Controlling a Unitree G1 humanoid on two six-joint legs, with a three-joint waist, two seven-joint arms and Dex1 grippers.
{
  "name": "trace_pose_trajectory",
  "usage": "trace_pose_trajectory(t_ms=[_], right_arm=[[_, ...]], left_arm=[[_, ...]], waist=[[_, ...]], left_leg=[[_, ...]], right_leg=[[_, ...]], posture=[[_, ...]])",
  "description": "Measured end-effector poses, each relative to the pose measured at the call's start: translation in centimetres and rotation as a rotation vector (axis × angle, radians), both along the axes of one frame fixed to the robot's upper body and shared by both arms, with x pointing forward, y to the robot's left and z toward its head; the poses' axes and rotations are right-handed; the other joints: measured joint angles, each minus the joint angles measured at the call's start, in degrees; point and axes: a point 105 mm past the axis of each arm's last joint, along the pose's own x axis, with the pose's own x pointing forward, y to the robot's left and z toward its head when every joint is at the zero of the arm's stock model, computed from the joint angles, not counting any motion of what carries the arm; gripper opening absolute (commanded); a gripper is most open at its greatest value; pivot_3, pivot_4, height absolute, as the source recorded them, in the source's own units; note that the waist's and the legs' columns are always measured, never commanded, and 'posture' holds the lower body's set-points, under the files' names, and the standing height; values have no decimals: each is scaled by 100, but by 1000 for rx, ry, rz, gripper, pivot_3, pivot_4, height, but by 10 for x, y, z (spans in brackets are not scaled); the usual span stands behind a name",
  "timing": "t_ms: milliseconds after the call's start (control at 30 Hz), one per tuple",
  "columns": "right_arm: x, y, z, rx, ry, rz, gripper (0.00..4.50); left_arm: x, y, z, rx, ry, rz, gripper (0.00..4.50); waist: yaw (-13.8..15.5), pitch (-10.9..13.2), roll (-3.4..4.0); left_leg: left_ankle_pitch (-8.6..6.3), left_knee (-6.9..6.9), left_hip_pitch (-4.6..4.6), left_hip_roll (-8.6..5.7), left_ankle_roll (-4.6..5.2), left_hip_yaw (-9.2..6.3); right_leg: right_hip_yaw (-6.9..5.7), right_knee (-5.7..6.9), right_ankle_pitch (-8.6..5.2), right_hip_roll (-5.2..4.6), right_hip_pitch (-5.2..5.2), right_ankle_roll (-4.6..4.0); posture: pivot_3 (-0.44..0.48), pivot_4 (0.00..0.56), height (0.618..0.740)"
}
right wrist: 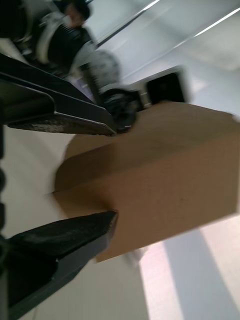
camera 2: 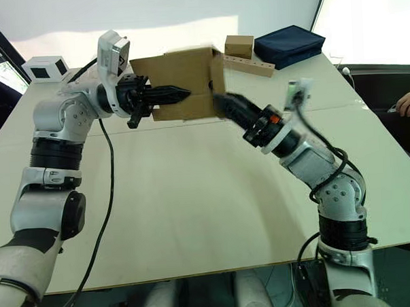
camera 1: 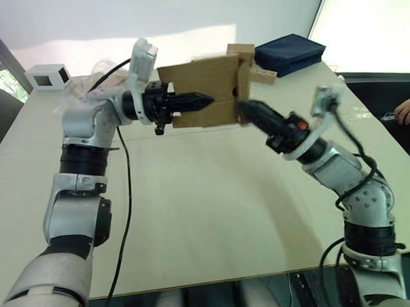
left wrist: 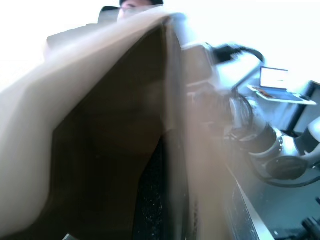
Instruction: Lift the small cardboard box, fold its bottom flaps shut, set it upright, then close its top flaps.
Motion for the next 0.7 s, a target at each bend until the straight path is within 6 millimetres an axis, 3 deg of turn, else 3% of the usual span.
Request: trace_pose_trajectory(t_ms=[200, 367, 700], right_arm=[[-4, -8, 5, -13, -28, 13, 2396], [-6, -17, 16, 126, -26, 24, 2396], [1, -24, 17, 297, 30, 24, 2396]], left_arm=[[0, 0, 0, -1, -1, 2, 0], [0, 0, 0, -1, -1, -3, 0], [-2, 0, 0, 1, 11, -15, 0]], waist=[[7, 0, 0], [2, 0, 0], [-2, 0, 0]], left_leg=[[0, 1, 0, 0, 0, 0], [0, 0, 0, 1, -1, 0], [1, 0, 0, 1, -1, 0]], right_leg=[[0, 0, 0, -2, 2, 0], [0, 0, 0, -2, 1, 0], [0, 1, 0, -2, 1, 0]], posture=[[0, 150, 740], [0, 150, 740], [0, 150, 740]])
